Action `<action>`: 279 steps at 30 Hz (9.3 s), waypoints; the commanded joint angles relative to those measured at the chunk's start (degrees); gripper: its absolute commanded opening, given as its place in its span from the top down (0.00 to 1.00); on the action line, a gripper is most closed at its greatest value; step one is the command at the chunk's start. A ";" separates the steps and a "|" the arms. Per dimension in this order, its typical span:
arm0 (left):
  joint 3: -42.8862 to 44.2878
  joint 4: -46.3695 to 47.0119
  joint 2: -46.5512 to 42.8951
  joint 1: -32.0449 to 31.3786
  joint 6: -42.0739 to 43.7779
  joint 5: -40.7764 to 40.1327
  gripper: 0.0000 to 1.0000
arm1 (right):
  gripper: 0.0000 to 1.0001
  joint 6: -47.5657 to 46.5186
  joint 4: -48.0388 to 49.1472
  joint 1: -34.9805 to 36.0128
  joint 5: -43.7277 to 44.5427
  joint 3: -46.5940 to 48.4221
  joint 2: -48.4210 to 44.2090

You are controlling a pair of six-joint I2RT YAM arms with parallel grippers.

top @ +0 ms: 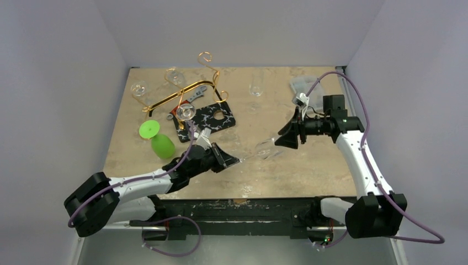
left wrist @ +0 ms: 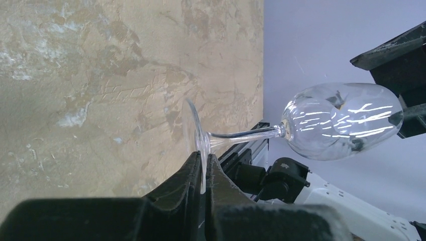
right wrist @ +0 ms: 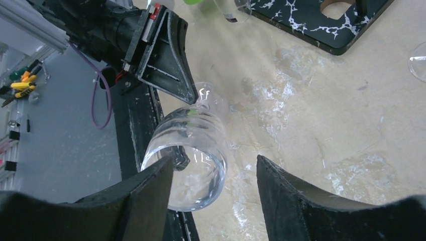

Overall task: Place the wine glass upside down on the wine glass rack
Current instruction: Turn the wine glass upside down at the wine rack.

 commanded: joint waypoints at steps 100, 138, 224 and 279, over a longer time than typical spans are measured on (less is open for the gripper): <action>63.24 -66.67 -8.13 0.56 97.50 -2.58 1.00 | 0.24 1.11 10.44 -13.31 -3.39 -5.65 -7.51; 73.92 -57.70 9.29 1.10 119.16 -9.28 1.00 | 0.24 0.44 9.50 -13.20 -4.09 -5.38 -8.08; 60.68 -43.79 11.87 10.05 124.80 -17.35 1.00 | 0.24 -0.46 8.07 -13.21 -6.04 -5.12 -8.66; 59.77 -42.00 12.03 3.50 124.84 -20.30 1.00 | 0.23 -0.39 8.25 -13.24 -6.29 -5.26 -8.91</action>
